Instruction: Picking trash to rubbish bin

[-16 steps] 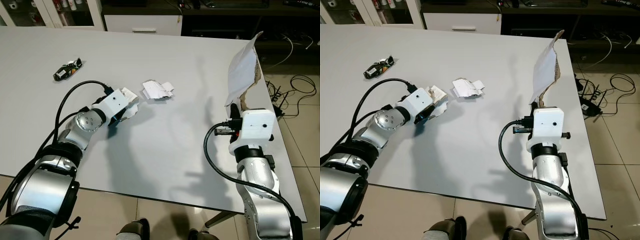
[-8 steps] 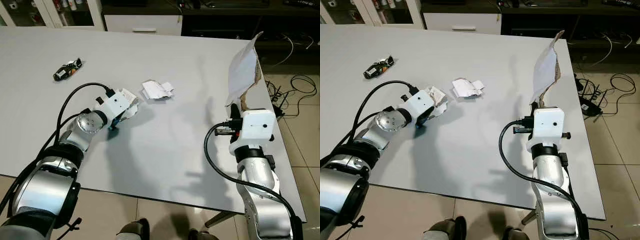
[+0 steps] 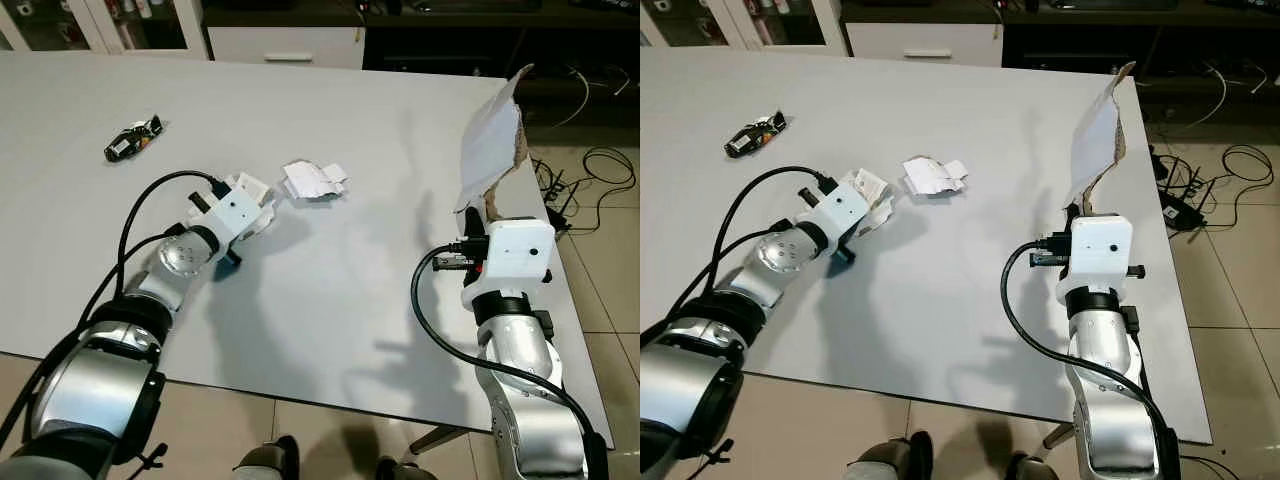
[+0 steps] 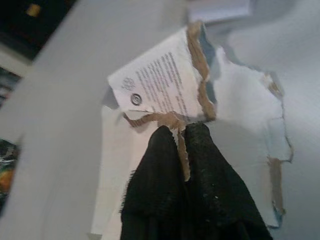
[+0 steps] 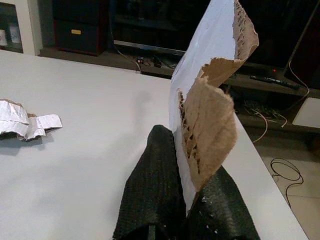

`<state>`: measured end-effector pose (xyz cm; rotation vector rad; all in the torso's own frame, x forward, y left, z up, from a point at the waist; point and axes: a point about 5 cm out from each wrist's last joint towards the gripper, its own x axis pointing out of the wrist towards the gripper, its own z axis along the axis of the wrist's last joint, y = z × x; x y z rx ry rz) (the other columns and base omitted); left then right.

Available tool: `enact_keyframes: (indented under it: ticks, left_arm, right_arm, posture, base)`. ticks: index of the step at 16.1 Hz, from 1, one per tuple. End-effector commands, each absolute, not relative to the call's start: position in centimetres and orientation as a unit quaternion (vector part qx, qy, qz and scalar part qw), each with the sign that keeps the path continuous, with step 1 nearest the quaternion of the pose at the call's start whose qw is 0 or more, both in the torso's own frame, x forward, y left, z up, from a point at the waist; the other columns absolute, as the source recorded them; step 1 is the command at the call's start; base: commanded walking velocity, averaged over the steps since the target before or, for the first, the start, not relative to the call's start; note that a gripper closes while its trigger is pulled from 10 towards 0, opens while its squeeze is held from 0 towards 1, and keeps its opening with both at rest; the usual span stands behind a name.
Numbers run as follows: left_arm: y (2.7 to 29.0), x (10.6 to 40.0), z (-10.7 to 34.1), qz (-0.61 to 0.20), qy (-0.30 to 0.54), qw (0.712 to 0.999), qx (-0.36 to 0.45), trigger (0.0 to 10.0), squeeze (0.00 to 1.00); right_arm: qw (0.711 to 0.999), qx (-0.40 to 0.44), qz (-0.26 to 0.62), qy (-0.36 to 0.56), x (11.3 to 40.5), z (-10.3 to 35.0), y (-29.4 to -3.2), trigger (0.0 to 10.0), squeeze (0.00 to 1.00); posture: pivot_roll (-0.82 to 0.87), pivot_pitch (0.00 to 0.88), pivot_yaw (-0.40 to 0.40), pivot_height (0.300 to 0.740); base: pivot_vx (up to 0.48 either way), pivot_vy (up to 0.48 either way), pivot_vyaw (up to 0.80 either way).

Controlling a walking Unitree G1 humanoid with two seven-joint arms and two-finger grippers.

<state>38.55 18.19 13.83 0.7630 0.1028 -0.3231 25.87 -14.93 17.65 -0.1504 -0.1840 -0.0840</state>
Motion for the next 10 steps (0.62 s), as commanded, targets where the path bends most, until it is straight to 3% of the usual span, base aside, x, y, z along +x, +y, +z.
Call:
enact_keyframes:
  ticks: [1,10]
  left_arm:
    - [18.0,37.9,12.3,-0.157,0.061,0.918,0.36,0.0,0.0]
    - [14.7,37.5,13.8,-0.127,-0.078,0.94,0.308,0.0,0.0]
  right_arm:
    - [0.992,-0.073,-0.042,-0.095,25.9,17.8,-15.0,10.0,0.0]
    - [0.991,-0.08,-0.039,-0.1,26.4,17.9,-15.2,10.0,0.0]
  posture:
    - [0.12,0.165,0.018,0.74]
    - [0.12,0.135,0.009,0.74]
  base:
    - [0.0,0.0,0.0]
    - [0.0,0.0,0.0]
